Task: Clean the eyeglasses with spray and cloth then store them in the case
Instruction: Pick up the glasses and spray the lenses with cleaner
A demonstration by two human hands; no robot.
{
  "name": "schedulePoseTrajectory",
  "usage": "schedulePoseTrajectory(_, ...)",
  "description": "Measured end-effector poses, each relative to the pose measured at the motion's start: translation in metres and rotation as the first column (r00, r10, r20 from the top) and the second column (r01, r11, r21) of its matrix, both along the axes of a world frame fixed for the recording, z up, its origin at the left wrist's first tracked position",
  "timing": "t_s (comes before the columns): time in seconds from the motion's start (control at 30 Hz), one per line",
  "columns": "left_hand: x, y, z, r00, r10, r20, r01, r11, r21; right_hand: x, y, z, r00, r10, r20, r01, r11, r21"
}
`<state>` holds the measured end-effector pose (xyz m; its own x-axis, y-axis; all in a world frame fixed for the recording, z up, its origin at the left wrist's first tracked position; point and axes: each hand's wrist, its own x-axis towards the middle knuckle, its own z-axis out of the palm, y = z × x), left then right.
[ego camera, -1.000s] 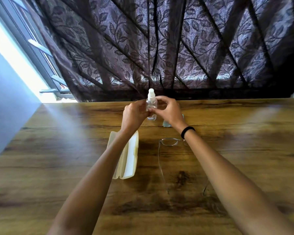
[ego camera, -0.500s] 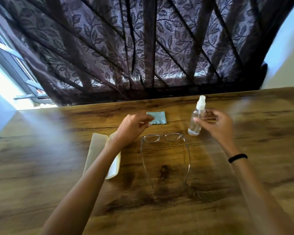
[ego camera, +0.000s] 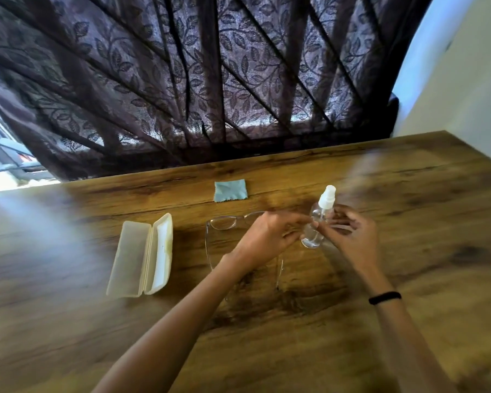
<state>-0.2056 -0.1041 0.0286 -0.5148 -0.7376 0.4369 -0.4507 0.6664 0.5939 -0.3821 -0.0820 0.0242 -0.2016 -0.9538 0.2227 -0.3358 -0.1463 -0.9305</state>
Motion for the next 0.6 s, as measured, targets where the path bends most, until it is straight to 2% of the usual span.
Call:
schedulePoseTrajectory(0.27,0.010,0.004,-0.005,0.999,0.031,0.015,-0.031,0.999,0.017,0.000,0.007,0.000,0.998,0.036,-0.048,-0.033,0.997,0.065)
schedulePoseTrajectory(0.33,0.024,0.006,0.000,0.996,0.088,0.027,-0.089,0.996,0.030,0.002,0.010,0.002,0.997,0.023,-0.079,-0.017,0.997,0.071)
schedulePoseTrajectory(0.4,0.050,0.008,0.004,0.980,0.190,0.059,-0.189,0.982,-0.025,0.006,0.018,0.004,0.987,-0.053,-0.153,0.041,0.996,-0.080)
schedulePoseTrajectory(0.47,0.084,0.011,0.005,0.959,0.262,0.111,-0.245,0.958,-0.150,0.015,0.028,0.005,0.948,-0.169,-0.269,0.059,0.925,-0.375)
schedulePoseTrajectory(0.5,0.101,0.013,0.005,0.950,0.279,0.141,-0.249,0.948,-0.197,0.020,0.032,0.005,0.923,-0.193,-0.332,0.015,0.881,-0.473)
schedulePoseTrajectory(0.53,0.117,0.017,0.005,0.940,0.294,0.175,-0.249,0.939,-0.237,0.027,0.034,0.004,0.903,-0.171,-0.395,-0.059,0.860,-0.506)
schedulePoseTrajectory(0.6,0.142,0.024,0.003,0.913,0.317,0.259,-0.232,0.922,-0.310,0.043,0.033,0.003,0.830,-0.071,-0.554,-0.224,0.866,-0.446)
